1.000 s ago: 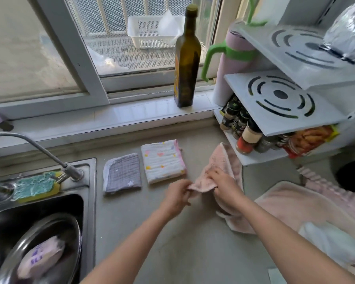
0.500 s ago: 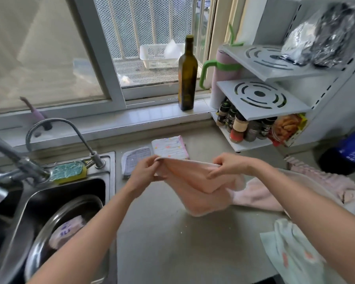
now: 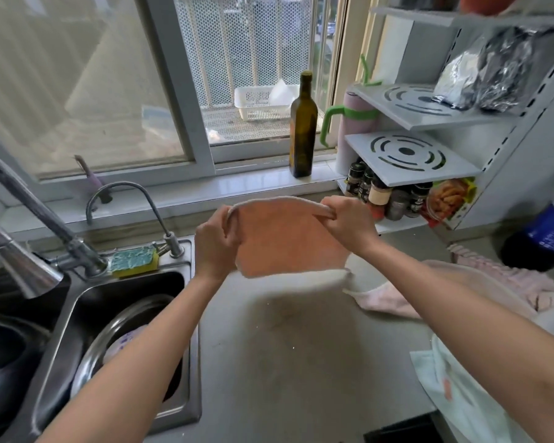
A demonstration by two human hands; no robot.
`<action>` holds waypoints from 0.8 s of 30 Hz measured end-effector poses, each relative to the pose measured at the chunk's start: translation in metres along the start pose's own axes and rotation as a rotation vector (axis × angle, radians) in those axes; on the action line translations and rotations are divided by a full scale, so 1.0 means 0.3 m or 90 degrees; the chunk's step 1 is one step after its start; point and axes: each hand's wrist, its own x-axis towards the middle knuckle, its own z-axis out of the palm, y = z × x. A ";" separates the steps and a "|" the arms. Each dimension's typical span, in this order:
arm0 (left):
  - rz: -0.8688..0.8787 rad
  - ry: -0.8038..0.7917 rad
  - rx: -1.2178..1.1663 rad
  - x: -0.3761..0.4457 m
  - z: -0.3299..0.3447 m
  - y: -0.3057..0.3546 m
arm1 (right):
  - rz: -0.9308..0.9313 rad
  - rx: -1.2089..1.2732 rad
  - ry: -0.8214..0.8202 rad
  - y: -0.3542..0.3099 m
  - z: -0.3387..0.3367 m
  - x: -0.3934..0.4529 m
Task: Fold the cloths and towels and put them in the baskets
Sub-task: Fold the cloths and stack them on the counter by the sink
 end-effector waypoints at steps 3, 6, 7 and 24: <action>0.016 -0.108 0.028 -0.066 -0.031 -0.017 | -0.139 -0.044 0.021 -0.016 0.020 -0.064; -0.109 -0.303 -0.022 -0.187 -0.031 -0.105 | -0.165 -0.056 -0.140 -0.005 0.078 -0.185; -0.170 -0.384 -0.054 -0.234 -0.032 -0.126 | -0.139 -0.064 -0.231 0.007 0.105 -0.232; -0.398 -0.549 0.143 -0.477 0.031 -0.278 | 0.134 0.090 -0.633 0.102 0.266 -0.437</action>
